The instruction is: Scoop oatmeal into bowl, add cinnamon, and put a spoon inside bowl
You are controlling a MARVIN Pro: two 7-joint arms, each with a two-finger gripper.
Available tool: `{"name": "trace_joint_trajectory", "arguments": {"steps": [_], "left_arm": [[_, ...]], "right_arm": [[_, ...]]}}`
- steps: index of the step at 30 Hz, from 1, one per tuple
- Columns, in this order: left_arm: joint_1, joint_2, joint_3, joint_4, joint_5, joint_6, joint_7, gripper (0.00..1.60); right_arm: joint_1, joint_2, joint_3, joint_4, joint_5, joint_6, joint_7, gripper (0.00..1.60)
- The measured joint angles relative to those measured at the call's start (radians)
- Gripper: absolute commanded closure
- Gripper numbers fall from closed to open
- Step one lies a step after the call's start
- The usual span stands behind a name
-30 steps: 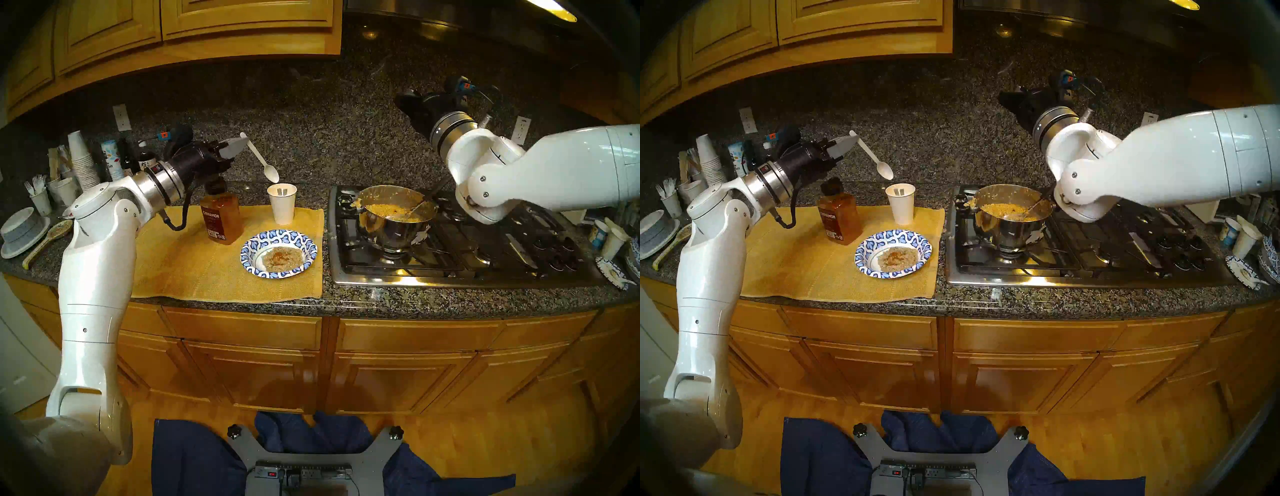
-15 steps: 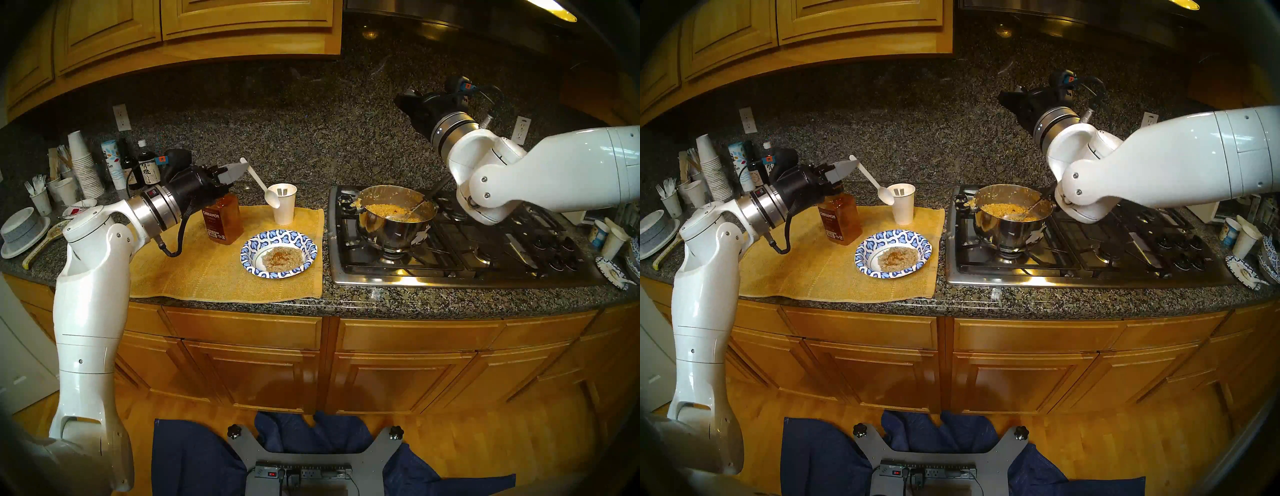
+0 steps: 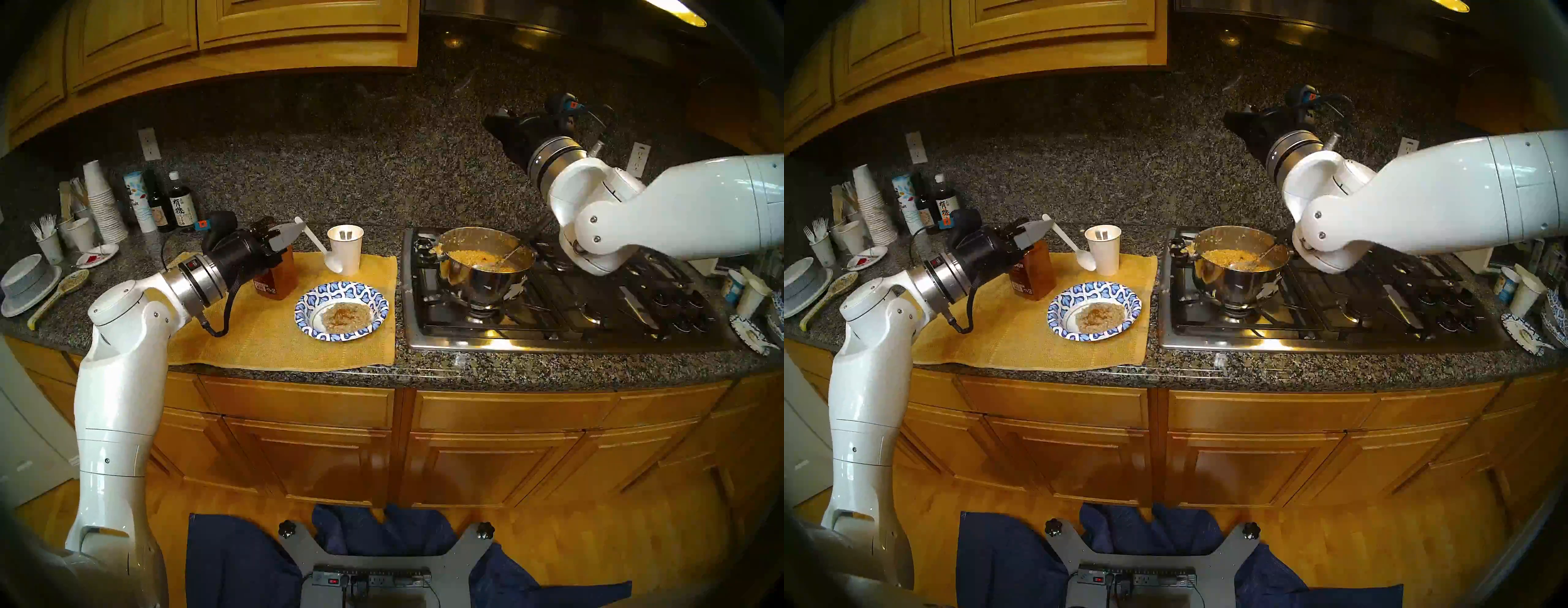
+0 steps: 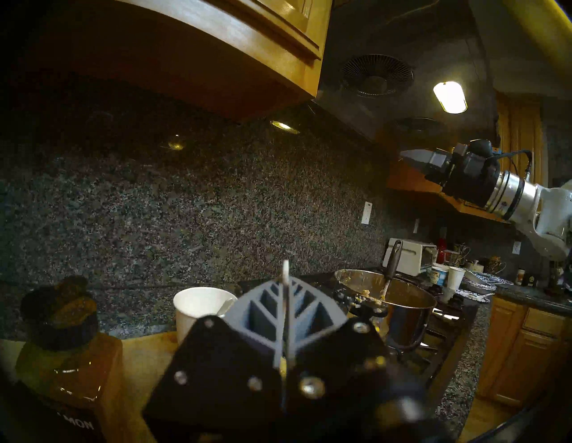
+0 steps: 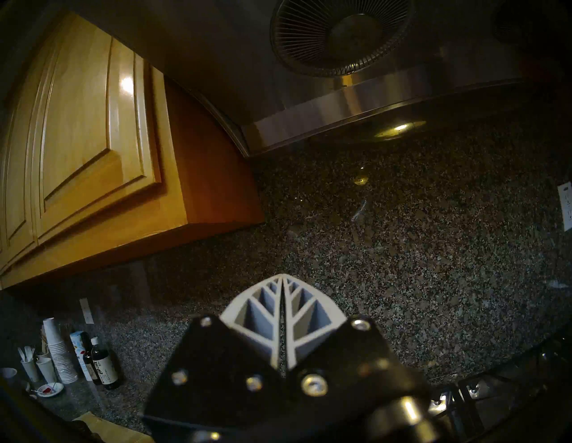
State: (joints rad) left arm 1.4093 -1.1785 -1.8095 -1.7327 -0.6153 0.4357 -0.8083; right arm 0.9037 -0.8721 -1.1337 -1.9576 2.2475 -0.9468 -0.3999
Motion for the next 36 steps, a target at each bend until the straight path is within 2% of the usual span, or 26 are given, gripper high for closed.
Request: {"name": "trace_joint_trajectory", "arguments": {"steps": [11, 20, 28, 36], "left_arm": [[0.023, -0.007, 0.031, 0.066, 0.013, -0.085, -0.064, 1.60], [0.033, 0.004, 0.043, 0.068, 0.037, -0.124, -0.089, 1.60], [0.056, 0.019, 0.045, 0.070, 0.102, -0.204, -0.116, 1.60], [0.074, 0.021, 0.043, 0.077, 0.108, -0.256, -0.164, 1.60]], "right_arm": [[0.001, -0.001, 0.001, 0.003, 0.000, 0.000, 0.001, 1.60], [0.000, -0.007, 0.005, 0.008, 0.001, 0.000, 0.002, 1.60], [-0.002, -0.012, 0.008, 0.010, 0.002, 0.000, 0.005, 1.60], [-0.004, -0.016, 0.010, 0.011, 0.003, 0.000, 0.007, 1.60]]}}
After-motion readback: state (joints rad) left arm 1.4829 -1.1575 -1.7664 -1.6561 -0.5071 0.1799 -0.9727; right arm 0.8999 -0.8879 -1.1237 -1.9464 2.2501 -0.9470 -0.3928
